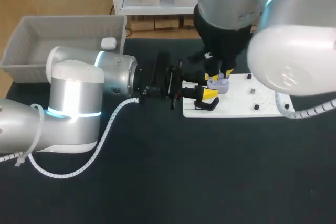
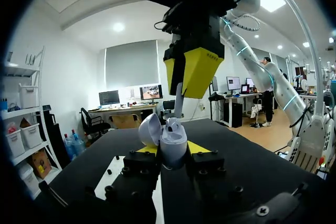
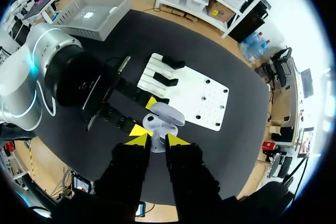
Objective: Pick up each earbud case from the left stands, insert the matching earbuds, close the lid, and place the case in the box.
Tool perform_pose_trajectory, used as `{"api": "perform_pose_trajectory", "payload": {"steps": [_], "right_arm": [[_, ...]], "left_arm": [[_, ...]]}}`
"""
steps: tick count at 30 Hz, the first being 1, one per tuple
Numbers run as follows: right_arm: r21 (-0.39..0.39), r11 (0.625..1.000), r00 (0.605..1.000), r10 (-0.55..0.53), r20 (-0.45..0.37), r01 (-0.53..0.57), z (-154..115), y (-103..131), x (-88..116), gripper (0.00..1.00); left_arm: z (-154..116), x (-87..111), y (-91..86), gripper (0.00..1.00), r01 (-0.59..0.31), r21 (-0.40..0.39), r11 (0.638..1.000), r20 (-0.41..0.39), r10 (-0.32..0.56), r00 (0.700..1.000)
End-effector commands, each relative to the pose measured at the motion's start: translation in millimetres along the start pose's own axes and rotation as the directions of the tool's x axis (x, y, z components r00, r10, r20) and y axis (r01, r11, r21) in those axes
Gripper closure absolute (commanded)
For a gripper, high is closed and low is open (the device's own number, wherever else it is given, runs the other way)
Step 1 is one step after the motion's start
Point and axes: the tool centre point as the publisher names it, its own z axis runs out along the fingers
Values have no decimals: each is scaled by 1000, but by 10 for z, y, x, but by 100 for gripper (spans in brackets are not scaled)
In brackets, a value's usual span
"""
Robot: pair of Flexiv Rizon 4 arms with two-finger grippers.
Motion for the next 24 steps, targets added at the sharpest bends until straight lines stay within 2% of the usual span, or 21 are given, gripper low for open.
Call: {"api": "perform_pose_trajectory", "payload": {"steps": [1, 24], "right_arm": [[4, 1000, 1000, 6, -28, -6, 31, 12, -67, 100], [-8, 1000, 999, -17, -43, 16, 77, 113, -52, 100]], "left_arm": [[1, 5, -16, 100, -3, -6, 1000, 2, 3, 1000], [1, 5, -16, 100, -3, -6, 1000, 2, 3, 1000]]}}
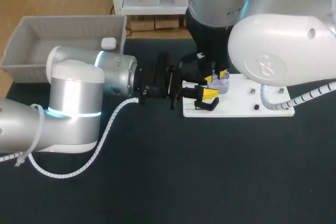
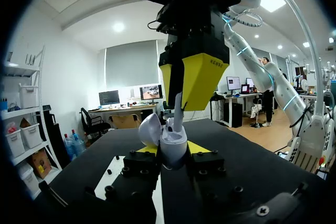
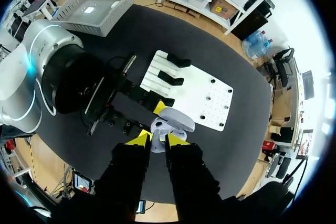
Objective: Pick up each earbud case from the left stands, insert the matching earbuds, close the lid, and place the case in the box.
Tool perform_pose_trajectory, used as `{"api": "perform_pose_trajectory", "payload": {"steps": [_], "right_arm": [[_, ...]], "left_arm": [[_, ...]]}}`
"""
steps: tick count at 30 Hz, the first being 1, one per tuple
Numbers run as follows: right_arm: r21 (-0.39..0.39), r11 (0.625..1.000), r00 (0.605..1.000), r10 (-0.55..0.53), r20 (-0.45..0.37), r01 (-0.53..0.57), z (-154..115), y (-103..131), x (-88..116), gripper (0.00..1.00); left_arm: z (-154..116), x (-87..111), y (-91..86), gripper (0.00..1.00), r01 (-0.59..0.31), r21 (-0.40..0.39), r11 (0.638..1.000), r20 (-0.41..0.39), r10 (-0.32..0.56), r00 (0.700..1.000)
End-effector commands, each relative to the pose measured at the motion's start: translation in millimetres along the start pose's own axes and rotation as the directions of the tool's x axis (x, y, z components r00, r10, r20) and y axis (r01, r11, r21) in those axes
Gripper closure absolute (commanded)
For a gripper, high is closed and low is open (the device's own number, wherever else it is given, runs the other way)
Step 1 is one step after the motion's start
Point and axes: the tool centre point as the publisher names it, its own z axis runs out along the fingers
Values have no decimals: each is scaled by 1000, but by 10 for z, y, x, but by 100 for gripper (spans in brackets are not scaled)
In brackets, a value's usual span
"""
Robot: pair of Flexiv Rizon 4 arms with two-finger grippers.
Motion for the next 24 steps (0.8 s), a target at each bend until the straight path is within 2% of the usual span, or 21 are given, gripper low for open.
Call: {"api": "perform_pose_trajectory", "payload": {"steps": [1, 24], "right_arm": [[-2, 1000, 1000, -3, -5, 3, 6, 11, 0, 100], [1, 1000, 1000, 6, -14, -6, 64, 0, -47, 100]], "left_arm": [[0, 5, -16, 100, -3, -6, 1000, 2, 3, 1000], [0, 5, -16, 100, -3, -6, 1000, 2, 3, 1000]]}}
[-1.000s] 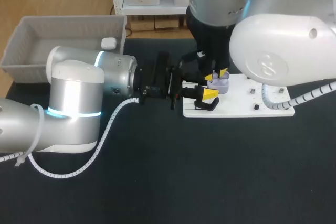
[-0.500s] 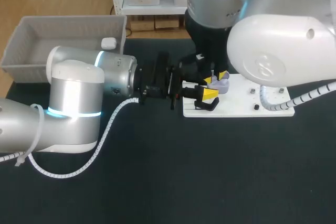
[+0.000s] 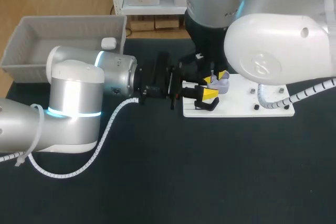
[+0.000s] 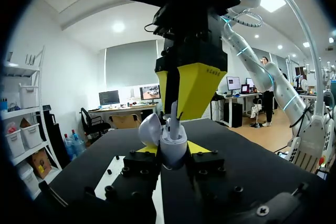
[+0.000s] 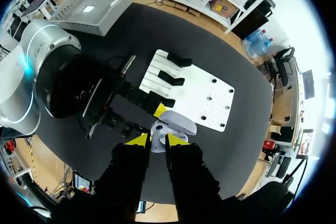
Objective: Pick up each earbud case from the left stands, insert the matching earbuds, close the lid, and place the case in the box.
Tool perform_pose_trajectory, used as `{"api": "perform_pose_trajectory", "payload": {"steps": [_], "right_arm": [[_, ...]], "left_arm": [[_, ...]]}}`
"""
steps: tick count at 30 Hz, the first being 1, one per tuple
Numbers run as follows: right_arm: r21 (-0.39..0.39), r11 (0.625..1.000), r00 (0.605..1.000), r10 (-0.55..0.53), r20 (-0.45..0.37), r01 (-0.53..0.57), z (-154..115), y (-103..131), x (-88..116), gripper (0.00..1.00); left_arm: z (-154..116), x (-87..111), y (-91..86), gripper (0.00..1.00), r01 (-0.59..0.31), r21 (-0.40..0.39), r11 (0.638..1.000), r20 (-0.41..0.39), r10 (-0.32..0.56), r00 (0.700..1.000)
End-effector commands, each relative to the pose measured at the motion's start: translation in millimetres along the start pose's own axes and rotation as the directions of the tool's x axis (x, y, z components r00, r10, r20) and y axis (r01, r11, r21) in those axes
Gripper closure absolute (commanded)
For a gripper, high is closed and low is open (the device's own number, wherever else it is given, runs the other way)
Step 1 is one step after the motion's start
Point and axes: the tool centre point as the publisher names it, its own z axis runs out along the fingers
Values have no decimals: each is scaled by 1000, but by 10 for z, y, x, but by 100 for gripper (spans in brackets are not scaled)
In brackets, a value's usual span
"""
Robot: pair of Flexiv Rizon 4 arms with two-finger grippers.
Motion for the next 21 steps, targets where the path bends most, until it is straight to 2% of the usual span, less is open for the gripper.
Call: {"api": "perform_pose_trajectory", "payload": {"steps": [1, 21], "right_arm": [[0, 1000, 1000, 2, -4, -2, 7, -3, -10, 100], [-3, 1000, 1000, 12, -8, -12, 80, -31, -46, 100]], "left_arm": [[1, 5, -16, 100, -3, -6, 1000, 2, 3, 1000], [1, 5, -16, 100, -3, -6, 1000, 2, 3, 1000]]}}
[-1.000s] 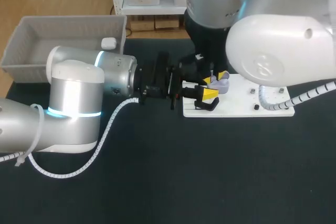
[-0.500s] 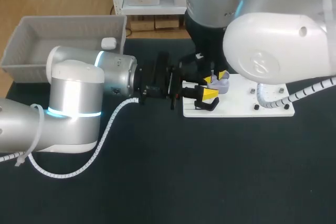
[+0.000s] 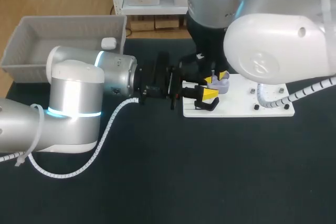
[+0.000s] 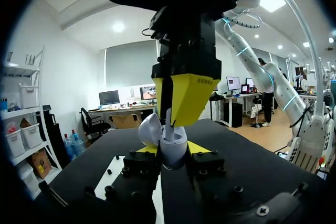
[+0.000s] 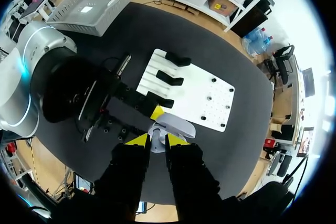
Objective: Pick up each earbud case from the left stands, insert the matching earbuds, close the lid, and place the case in the box.
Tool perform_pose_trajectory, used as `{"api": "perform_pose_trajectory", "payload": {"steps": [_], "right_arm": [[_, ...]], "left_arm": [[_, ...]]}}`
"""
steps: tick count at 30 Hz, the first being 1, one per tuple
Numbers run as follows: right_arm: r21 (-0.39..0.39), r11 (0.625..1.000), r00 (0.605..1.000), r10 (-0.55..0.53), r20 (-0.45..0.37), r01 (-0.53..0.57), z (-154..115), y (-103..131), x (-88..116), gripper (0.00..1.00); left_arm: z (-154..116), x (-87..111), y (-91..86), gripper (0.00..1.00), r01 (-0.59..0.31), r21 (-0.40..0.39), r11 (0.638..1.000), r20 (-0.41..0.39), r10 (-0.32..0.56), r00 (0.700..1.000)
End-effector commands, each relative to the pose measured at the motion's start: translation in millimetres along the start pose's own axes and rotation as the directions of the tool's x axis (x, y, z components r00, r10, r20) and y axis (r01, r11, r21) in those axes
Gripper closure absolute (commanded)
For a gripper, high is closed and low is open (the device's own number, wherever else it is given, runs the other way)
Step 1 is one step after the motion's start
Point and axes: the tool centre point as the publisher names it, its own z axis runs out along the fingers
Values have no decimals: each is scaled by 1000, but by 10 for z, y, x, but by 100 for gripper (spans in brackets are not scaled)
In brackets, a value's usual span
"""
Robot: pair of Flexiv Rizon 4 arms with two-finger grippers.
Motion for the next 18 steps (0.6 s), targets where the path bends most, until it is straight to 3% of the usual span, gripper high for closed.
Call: {"api": "perform_pose_trajectory", "payload": {"steps": [1, 8, 9, 10, 11, 12, 18], "right_arm": [[-1, 1000, 1000, -1, -4, 1, 24, 1, -27, 100], [1, 1000, 1000, -3, -12, 3, 48, -6, -43, 100], [3, 1000, 1000, -2, -14, 2, 51, -9, -45, 91], [5, 1000, 1000, 0, -16, 0, 52, -11, -45, 68], [6, 1000, 1000, 1, -17, -1, 53, -15, -45, 24], [7, 1000, 1000, 4, -18, -4, 53, -19, -45, 0], [0, 1000, 1000, 14, -8, -14, -18, -36, -21, 0]], "left_arm": [[0, 5, -15, 100, -3, -6, 1000, 2, 3, 1000], [0, 5, -15, 100, -3, -6, 1000, 2, 3, 1000], [0, 5, -15, 100, -3, -6, 1000, 2, 3, 1000], [0, 5, -15, 100, -3, -6, 1000, 2, 3, 1000], [0, 5, -15, 100, -3, -6, 1000, 2, 3, 1000], [0, 5, -15, 100, -3, -6, 1000, 2, 3, 1000], [0, 5, -15, 100, -3, -6, 1000, 2, 3, 1000]]}}
